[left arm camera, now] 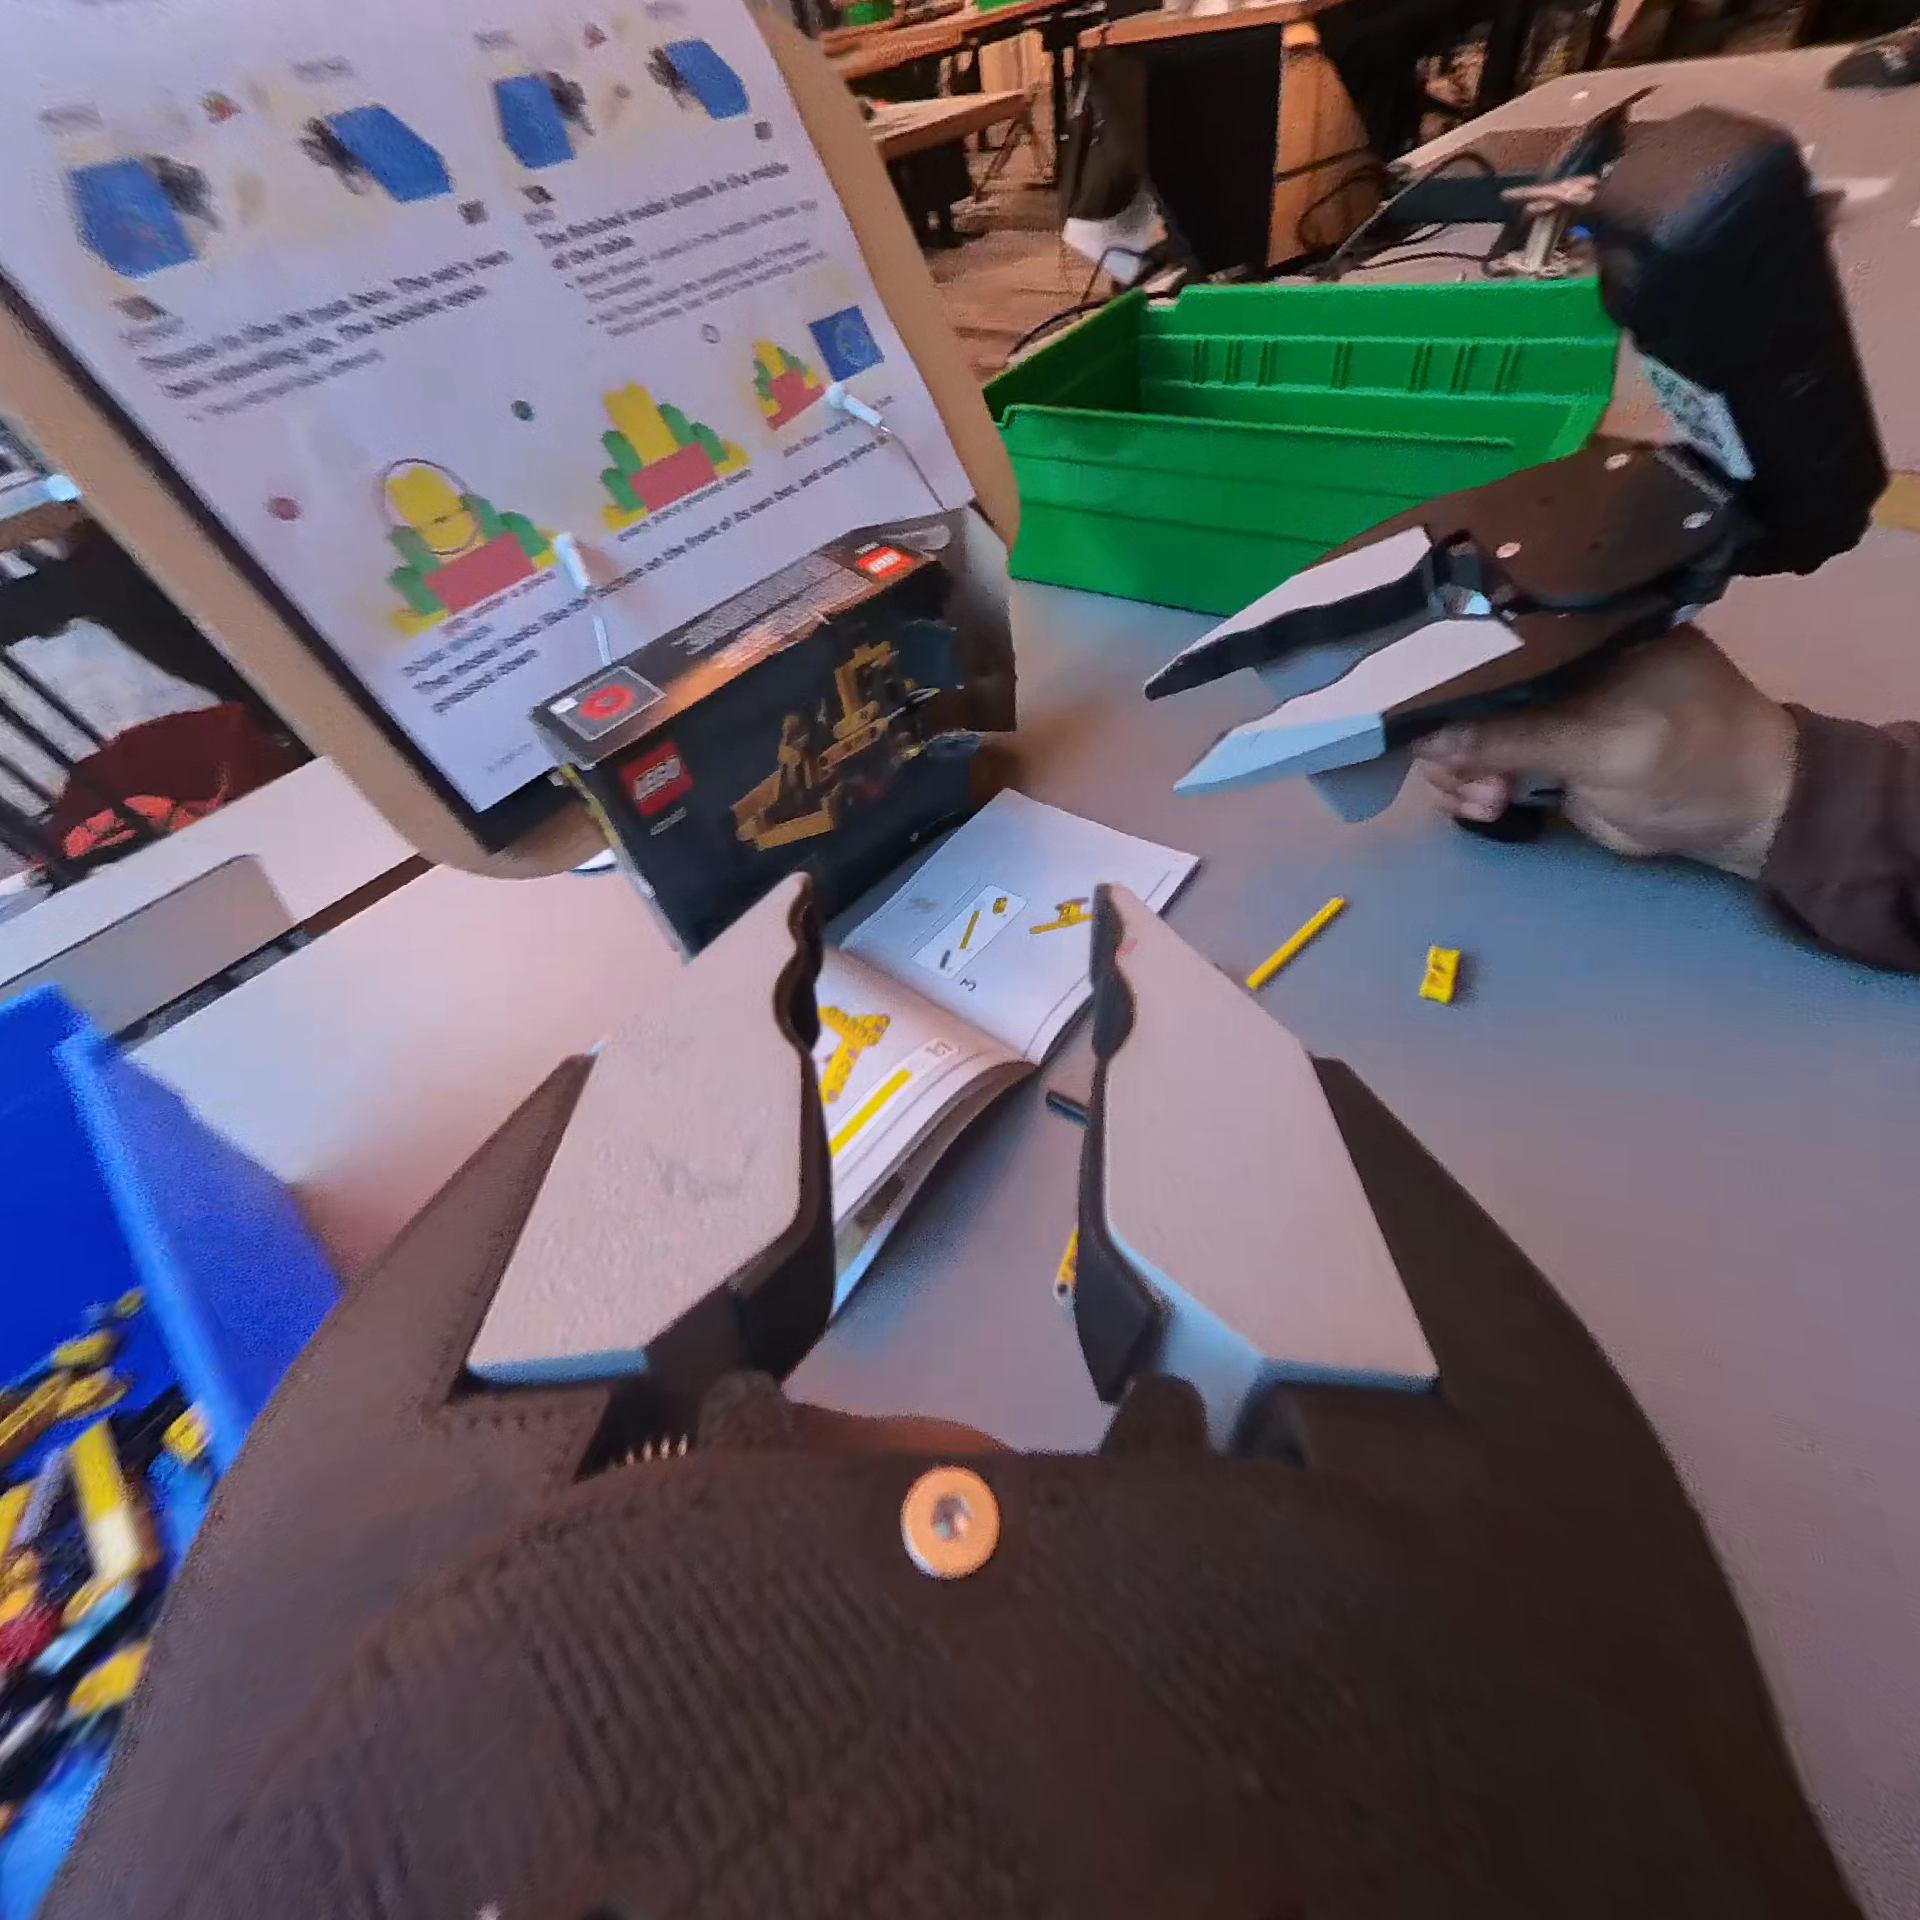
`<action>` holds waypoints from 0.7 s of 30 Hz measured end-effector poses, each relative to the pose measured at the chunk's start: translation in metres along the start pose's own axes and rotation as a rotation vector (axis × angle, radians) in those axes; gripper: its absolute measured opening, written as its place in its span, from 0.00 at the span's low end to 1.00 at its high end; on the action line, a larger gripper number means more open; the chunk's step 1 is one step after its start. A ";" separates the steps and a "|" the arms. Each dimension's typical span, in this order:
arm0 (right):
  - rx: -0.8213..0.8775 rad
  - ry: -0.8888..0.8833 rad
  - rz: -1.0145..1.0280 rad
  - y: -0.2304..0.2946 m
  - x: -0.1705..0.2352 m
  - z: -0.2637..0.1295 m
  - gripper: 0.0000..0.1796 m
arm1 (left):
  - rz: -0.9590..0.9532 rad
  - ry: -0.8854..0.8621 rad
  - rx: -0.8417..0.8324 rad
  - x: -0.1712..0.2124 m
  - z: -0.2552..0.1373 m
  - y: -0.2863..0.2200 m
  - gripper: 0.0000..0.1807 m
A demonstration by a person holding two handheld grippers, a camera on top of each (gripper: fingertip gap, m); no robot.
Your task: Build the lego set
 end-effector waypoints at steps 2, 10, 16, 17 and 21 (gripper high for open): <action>-0.011 0.002 -0.005 0.004 -0.001 0.000 0.30 | 0.020 0.003 0.022 0.012 0.020 0.001 0.27; -0.036 -0.013 -0.033 0.014 -0.006 0.002 0.29 | 0.107 0.016 0.120 0.048 0.032 -0.012 0.26; 0.028 -0.007 -0.039 0.000 -0.005 0.006 0.29 | 0.037 0.065 0.170 0.053 0.035 -0.013 0.30; 0.026 -0.005 -0.026 -0.002 -0.004 0.007 0.29 | 0.027 0.068 0.175 0.054 0.036 -0.013 0.30; -0.015 -0.017 0.016 -0.003 -0.003 0.007 0.29 | 0.055 0.054 0.166 0.050 0.033 -0.017 0.30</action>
Point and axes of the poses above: each gripper's, where its closed fingertips meet, z out along the fingers, x out of its underside, y = z × x across the jaws, the point moved 7 cm from there along -z, back along the fingers, and after that the axes turned 1 degree about -z, right-handed, at the moved point
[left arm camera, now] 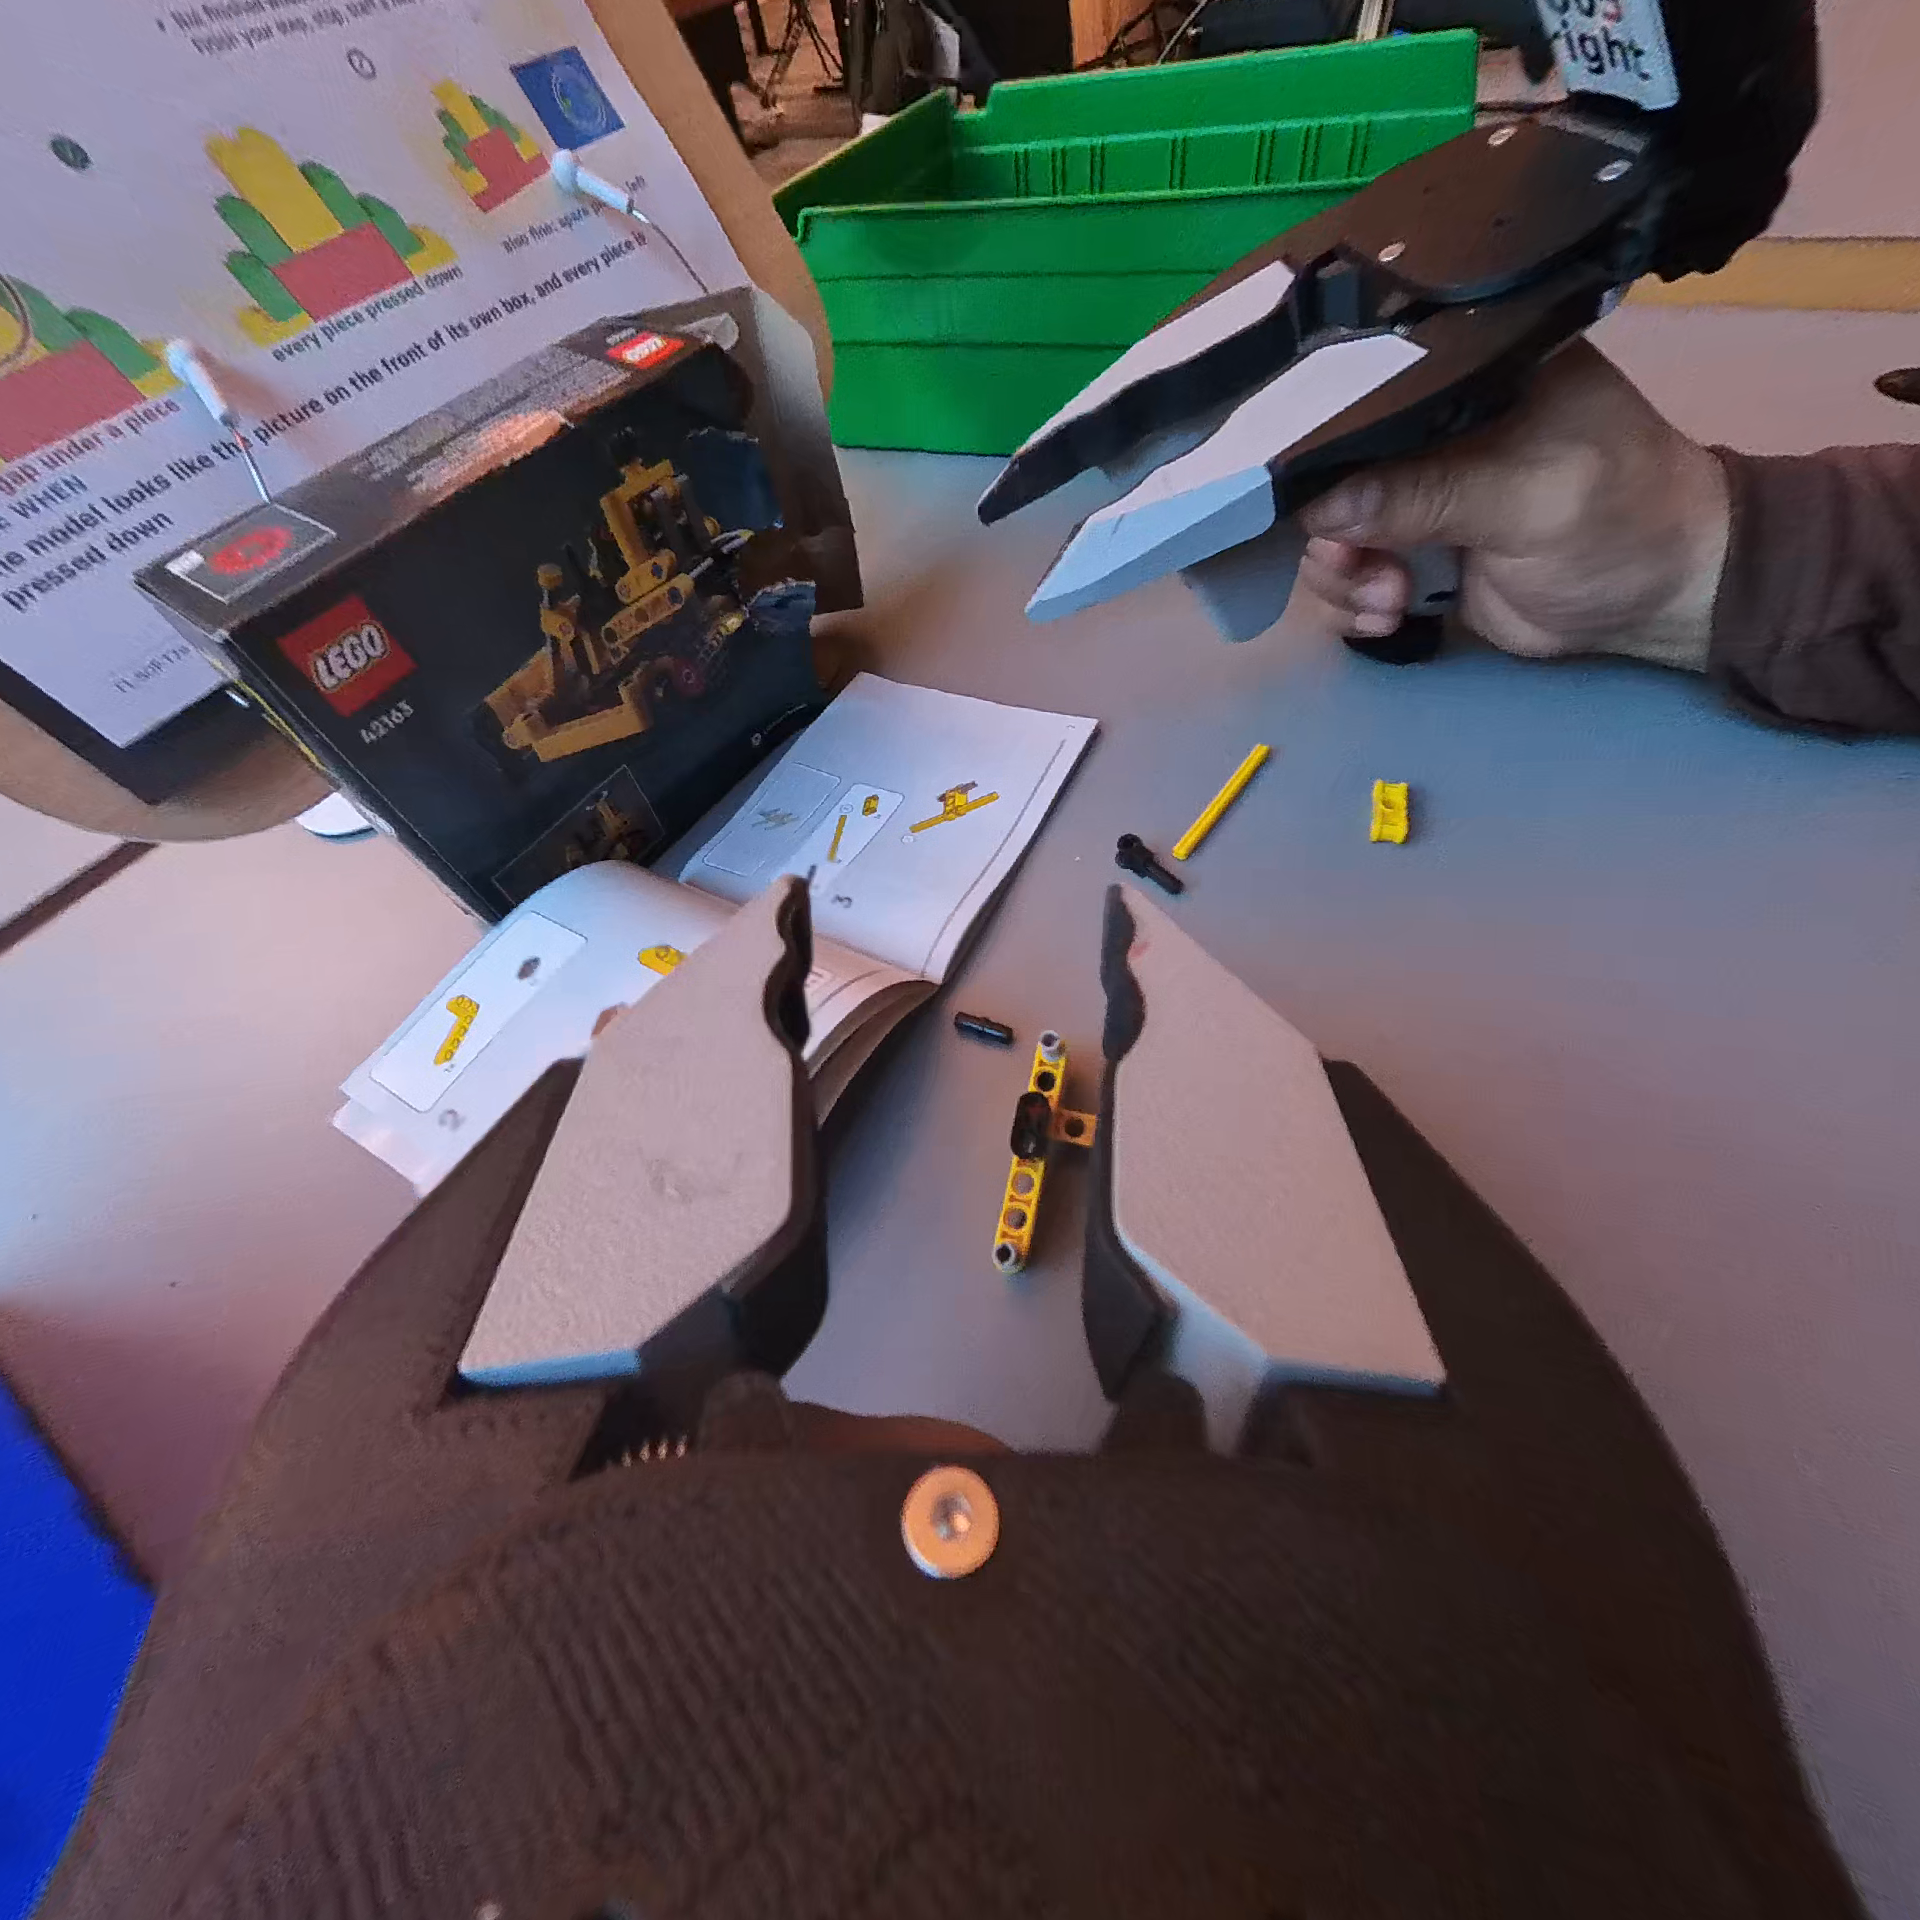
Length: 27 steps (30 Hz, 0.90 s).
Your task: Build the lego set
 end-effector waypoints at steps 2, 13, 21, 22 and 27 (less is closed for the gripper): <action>-0.008 0.001 -0.006 0.002 0.000 -0.002 0.29 | 0.043 -0.006 -0.032 -0.002 -0.001 0.000 0.30; 0.043 -0.027 -0.036 0.004 -0.002 -0.013 0.27 | -0.050 -0.065 -0.125 -0.002 -0.012 0.006 0.26; 0.023 -0.006 -0.041 0.004 0.000 -0.007 0.25 | -0.090 -0.084 -0.163 0.009 -0.033 0.000 0.26; 0.017 -0.005 -0.041 0.004 0.000 -0.007 0.24 | -0.102 -0.099 -0.169 0.008 -0.041 -0.001 0.26; -0.015 -0.001 -0.061 0.006 -0.002 -0.005 0.20 | -0.160 -0.120 -0.203 0.009 -0.090 -0.005 0.26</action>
Point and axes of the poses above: each gripper's, where its closed fingertips meet, z out along the fingers, x out of its underside, y = z × x across the jaws, the point moved 7 cm from there along -z, back along the fingers, and after that the axes turned 1 degree about -z, right-handed, at the moved point
